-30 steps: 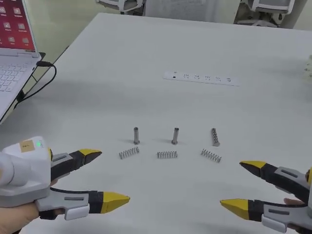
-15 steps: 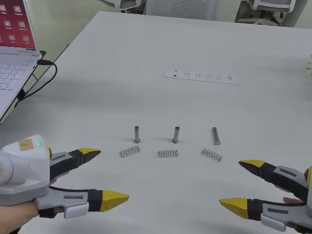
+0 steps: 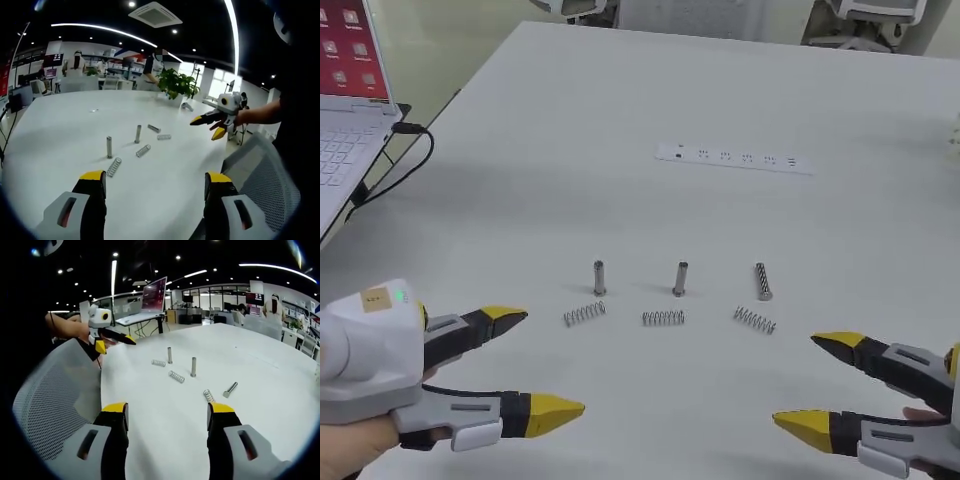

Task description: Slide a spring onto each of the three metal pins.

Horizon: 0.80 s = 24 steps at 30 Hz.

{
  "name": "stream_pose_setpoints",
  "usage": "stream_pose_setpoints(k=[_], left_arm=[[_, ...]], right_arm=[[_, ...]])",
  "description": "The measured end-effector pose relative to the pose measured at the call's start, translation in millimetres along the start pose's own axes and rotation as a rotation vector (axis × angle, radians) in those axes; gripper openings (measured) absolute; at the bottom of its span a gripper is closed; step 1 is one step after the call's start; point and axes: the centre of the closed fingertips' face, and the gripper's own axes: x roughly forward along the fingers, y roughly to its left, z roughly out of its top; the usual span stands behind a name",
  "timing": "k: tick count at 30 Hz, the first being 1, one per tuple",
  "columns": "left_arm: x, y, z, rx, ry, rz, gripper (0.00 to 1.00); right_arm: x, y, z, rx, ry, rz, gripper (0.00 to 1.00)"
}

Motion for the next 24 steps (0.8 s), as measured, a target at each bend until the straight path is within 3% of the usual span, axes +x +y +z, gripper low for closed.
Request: stream_pose_setpoints(k=[8, 24], left_arm=[[3.6, 4.5, 4.5, 0.003, 0.001, -0.003, 0.77], [7.4, 7.7, 5.5, 0.003, 0.002, -0.012, 0.76]], right_arm=[[3.4, -7.6, 3.4, 0.009, 0.005, 0.001, 0.62], [10.8, -38.3, 17.6, -0.002, 0.023, -0.013, 0.59]])
